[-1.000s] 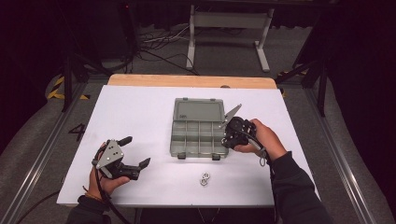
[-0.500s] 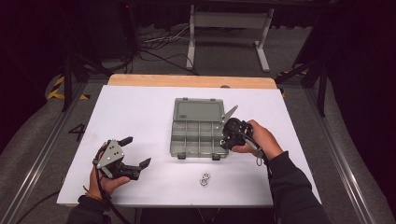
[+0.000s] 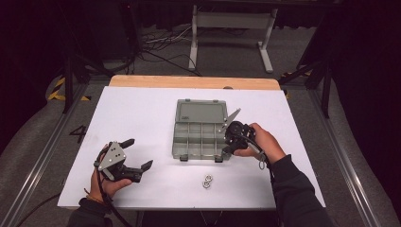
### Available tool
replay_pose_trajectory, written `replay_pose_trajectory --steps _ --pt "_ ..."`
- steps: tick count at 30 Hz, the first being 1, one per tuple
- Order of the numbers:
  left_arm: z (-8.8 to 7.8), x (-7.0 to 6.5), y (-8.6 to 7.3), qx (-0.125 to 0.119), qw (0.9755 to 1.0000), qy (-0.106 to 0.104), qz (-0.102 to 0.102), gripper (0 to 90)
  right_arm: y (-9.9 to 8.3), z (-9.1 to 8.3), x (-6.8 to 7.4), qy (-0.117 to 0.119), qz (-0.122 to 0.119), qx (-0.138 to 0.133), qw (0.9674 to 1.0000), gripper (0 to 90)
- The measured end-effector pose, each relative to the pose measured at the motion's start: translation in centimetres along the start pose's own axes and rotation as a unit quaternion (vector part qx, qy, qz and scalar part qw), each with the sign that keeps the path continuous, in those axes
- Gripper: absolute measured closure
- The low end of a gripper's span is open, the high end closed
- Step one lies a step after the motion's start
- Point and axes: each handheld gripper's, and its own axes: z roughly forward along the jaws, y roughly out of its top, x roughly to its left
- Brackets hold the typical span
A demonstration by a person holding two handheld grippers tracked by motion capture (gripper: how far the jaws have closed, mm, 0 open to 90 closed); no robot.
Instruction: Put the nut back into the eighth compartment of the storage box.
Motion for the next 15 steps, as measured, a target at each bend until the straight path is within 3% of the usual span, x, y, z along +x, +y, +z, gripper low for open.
replay_pose_trajectory --steps 5,9,13,15 --pt "0.0 0.0 0.0 0.001 1.0 0.0 0.0 2.7 -0.5 -0.9 0.9 0.003 -0.002 -0.031 0.9995 59.6" --pt "0.0 0.0 0.0 0.001 1.0 0.0 0.001 2.7 -0.9 -1.8 2.1 0.005 -0.018 -0.053 0.9984 57.6" --pt "0.0 -0.1 0.0 0.002 1.0 0.0 0.002 2.7 -1.2 -2.4 3.9 0.013 -0.046 -0.071 0.9963 57.3" --pt "0.0 -0.1 0.1 0.003 1.0 -0.001 0.003 2.7 -1.0 -2.5 5.2 0.022 -0.069 -0.067 0.9952 57.7"
